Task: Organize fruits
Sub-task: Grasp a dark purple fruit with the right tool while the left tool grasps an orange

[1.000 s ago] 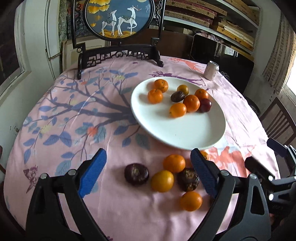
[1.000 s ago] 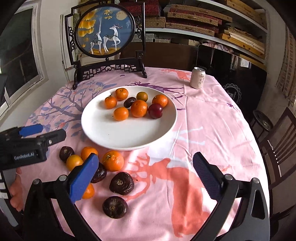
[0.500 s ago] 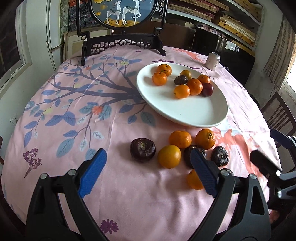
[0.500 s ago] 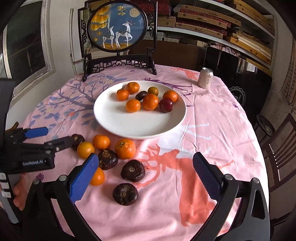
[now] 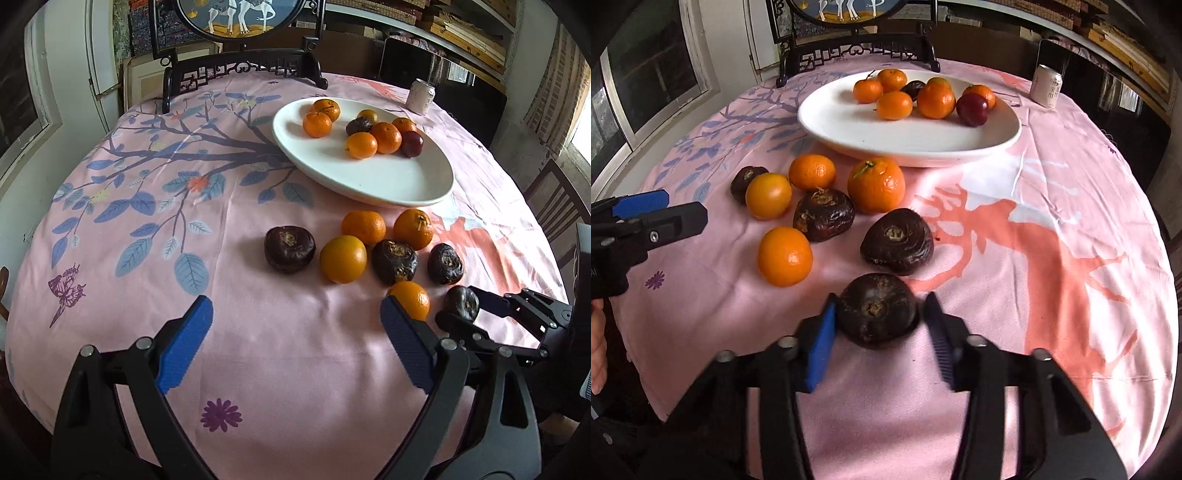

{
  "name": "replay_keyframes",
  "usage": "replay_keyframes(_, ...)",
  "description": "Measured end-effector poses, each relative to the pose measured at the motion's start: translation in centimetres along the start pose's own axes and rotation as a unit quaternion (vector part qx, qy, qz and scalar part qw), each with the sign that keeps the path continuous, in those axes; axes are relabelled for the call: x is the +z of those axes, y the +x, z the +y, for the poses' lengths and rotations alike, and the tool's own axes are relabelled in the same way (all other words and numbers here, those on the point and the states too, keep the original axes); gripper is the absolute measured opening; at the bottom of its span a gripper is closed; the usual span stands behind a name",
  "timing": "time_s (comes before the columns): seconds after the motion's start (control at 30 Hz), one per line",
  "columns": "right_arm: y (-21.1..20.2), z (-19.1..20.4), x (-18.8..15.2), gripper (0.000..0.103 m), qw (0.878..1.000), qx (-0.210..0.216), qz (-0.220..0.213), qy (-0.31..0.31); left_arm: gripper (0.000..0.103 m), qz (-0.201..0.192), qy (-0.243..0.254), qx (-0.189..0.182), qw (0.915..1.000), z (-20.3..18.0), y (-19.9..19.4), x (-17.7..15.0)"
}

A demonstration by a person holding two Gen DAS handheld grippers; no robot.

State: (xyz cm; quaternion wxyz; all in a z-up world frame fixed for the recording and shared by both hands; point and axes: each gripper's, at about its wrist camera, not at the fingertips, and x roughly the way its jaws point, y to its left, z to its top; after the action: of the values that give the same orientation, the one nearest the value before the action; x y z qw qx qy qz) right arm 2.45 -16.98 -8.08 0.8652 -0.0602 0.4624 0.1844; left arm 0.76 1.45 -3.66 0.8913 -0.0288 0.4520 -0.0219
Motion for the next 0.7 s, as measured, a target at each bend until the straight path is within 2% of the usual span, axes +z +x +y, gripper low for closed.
replay_keyframes(0.07, -0.6, -0.6, -0.1, 0.043, 1.0, 0.01, -0.004, 0.014, 0.094, 0.005, 0.014, -0.005, 0.9999, -1.0, 0.2, -0.4)
replay_keyframes(0.3, -3.6, -4.3, -1.8, 0.043, 0.998, -0.015, -0.029, 0.052, 0.093, 0.031, 0.048, -0.027, 0.998, -5.3, 2.1, -1.1)
replay_keyframes(0.4, -4.1, -5.6, -2.5, 0.043, 0.997, -0.013, -0.033, 0.067, 0.089, 0.032, 0.056, -0.019, 0.9977, -6.6, 2.8, -1.2)
replay_keyframes(0.5, -4.4, -6.4, -3.0, 0.043, 0.996, -0.008, -0.035, 0.077, 0.071, 0.044, 0.055, -0.022, 0.9973, -7.2, 3.8, -1.1)
replay_keyframes(0.57, -4.5, -6.6, -3.1, 0.043, 0.996, -0.006, -0.037, 0.081, 0.055, 0.049, 0.053, -0.018, 0.9972, -7.4, 4.4, -1.0)
replay_keyframes(0.63, -4.6, -6.6, -3.1, 0.043, 0.996, -0.004, -0.04, 0.083, 0.048, 0.041, 0.055, -0.014, 0.9976, -7.6, 4.4, -0.9)
replay_keyframes(0.67, -4.6, -6.6, -3.1, 0.043, 0.996, -0.003, -0.04, 0.084, 0.037, 0.039, 0.053, -0.019, 0.9976, -7.6, 4.4, -0.8)
replay_keyframes(0.7, -4.6, -6.5, -3.0, 0.043, 0.996, -0.002, -0.04, 0.084, 0.037, 0.038, 0.05, -0.024, 0.9977, -7.5, 4.4, -0.7)
